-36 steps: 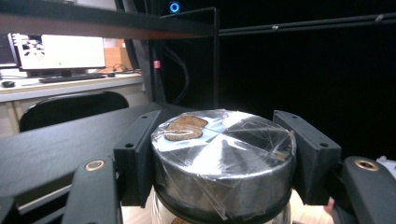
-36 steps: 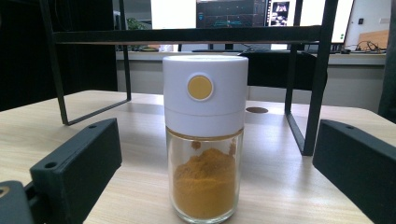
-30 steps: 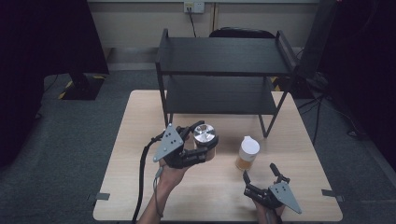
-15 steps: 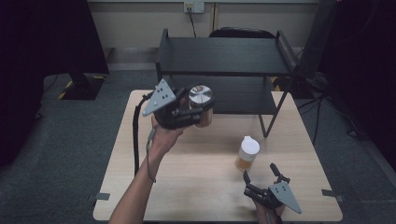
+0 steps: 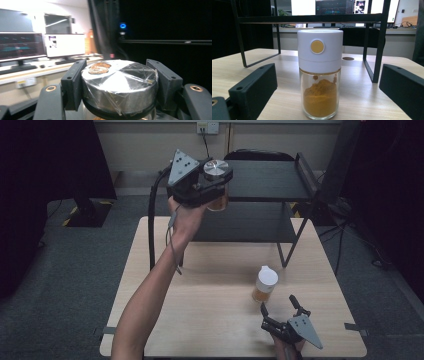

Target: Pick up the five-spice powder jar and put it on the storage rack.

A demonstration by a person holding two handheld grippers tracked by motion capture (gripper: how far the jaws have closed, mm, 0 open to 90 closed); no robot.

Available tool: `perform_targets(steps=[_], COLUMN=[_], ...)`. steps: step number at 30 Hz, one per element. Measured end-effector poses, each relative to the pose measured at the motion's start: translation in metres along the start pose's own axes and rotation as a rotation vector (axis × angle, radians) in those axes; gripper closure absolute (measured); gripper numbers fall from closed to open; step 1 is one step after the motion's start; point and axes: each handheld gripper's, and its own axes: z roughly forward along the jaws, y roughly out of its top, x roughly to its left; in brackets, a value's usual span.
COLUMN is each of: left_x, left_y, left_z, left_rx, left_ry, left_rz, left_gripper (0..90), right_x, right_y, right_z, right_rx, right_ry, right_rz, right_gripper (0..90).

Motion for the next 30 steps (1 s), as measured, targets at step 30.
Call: perform_targets(steps=[30], left_x=[-0.005], left_y=[-0.011], left_z=[0.056], left_rx=[0.019], left_ry=[0.169], left_rz=[0.054], left_gripper=[20.4], right_x=[0.000], right_y=[0.000], right_z=[0.000], right_rx=[0.001], right_ry=[0.001], right_rz=[0.001], right_gripper=[0.8])
